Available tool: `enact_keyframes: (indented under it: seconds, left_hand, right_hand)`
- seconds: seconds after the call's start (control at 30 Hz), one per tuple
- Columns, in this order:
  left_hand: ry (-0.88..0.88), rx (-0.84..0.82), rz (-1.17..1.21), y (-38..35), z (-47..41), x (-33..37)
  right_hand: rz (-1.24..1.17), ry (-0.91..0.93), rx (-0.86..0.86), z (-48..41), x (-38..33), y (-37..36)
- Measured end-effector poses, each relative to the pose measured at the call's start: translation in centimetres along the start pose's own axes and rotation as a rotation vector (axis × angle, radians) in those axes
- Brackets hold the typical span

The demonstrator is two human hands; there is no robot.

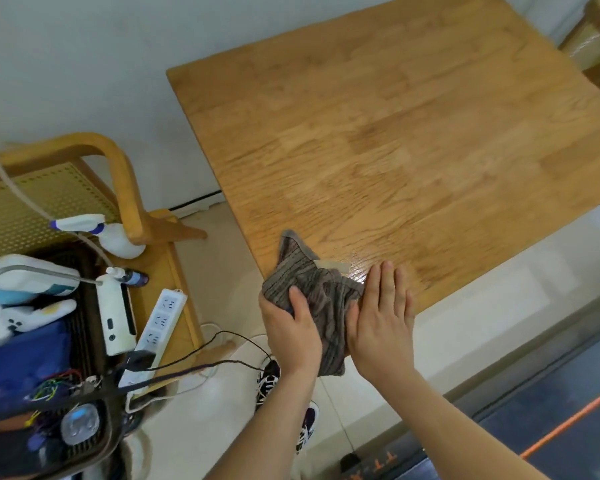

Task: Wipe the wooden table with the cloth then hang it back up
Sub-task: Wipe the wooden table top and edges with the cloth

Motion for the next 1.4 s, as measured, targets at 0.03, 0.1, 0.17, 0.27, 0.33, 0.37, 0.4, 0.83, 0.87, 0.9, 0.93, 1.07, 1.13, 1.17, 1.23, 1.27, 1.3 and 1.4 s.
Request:
enact_keyframes:
  seconds: [0.03,0.1,0.17,0.27,0.33,0.37,0.4,0.83,0.87,0.9,0.93,1.07,1.13,1.17,1.23,1.27,1.3,1.4]
  left_hand:
    - [0.022,0.008,-0.011,0.0,-1.3,0.5]
    - [0.033,0.035,-0.061,0.0,-5.0,2.2]
    - [0.007,0.074,-0.095,0.3,-9.4,4.3]
    - [-0.025,0.079,-0.120,0.1,-14.8,7.1]
    - [-0.031,0.064,-0.142,-0.1,-17.8,8.0]
    - [-0.023,0.051,-0.161,-0.2,-19.4,8.4]
    - [-0.014,0.038,-0.175,-0.3,-20.8,8.8]
    - [-0.015,0.127,-0.288,-0.4,-35.0,15.4]
    - [-0.010,0.124,-0.279,-0.4,-36.1,15.9]
    - [-0.005,0.121,-0.276,-0.5,-37.2,16.5]
    - [0.000,0.124,-0.280,-0.5,-38.5,17.1]
    - [-0.009,0.148,-0.382,-0.4,-43.3,20.2]
    - [-0.036,0.138,-0.477,-0.7,-44.6,21.4]
    - [-0.042,0.131,-0.504,-0.9,-44.9,21.6]
    - [-0.062,0.141,-0.523,-1.0,-44.7,21.7]
    - [-0.096,0.154,-0.539,-1.1,-44.0,21.7]
    - [-0.146,0.159,-0.565,-1.4,-43.1,21.7]
    - [-0.276,0.145,-0.690,-2.8,-39.2,20.8]
  right_hand:
    - [-0.001,-0.008,0.011,0.1,0.0,0.1]
    - [-0.006,-0.030,0.007,0.2,-0.1,0.2]
    - [-0.037,-0.054,-0.006,0.1,-0.4,0.3]
    - [-0.120,-0.090,0.003,-1.6,-1.4,1.7]
    - [-0.144,-0.015,0.003,-4.4,-3.5,2.5]
    - [-0.147,0.052,-0.004,-6.1,-5.0,2.7]
    - [-0.144,0.116,-0.005,-8.1,-6.6,2.8]
    - [-0.067,0.345,0.093,-24.5,-14.2,3.1]
    - [-0.069,0.347,0.103,-24.3,-14.2,3.2]
    - [-0.073,0.348,0.113,-24.3,-14.1,3.3]
    - [-0.080,0.349,0.123,-24.5,-14.1,3.4]
    - [-0.086,0.368,0.140,-24.8,-14.4,3.4]
    - [-0.069,0.375,0.134,-25.1,-14.6,3.4]
    - [-0.058,0.373,0.122,-25.1,-14.5,3.4]
    - [-0.040,0.369,0.099,-25.1,-14.4,3.2]
    - [-0.030,0.365,0.091,-25.0,-14.3,3.2]
    - [-0.025,0.362,0.090,-24.9,-14.2,3.2]
    - [-0.026,0.362,0.100,-24.9,-14.2,3.3]
Point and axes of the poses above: each hand's wrist, its own z-axis away from the middle knuckle, its own y-axis out of the back of the hand, x = y × z, the point moved 9 cm from there along -z, towards the middle knuckle, and after that the axes turned 1 degree about x, right-handed, at the moved point
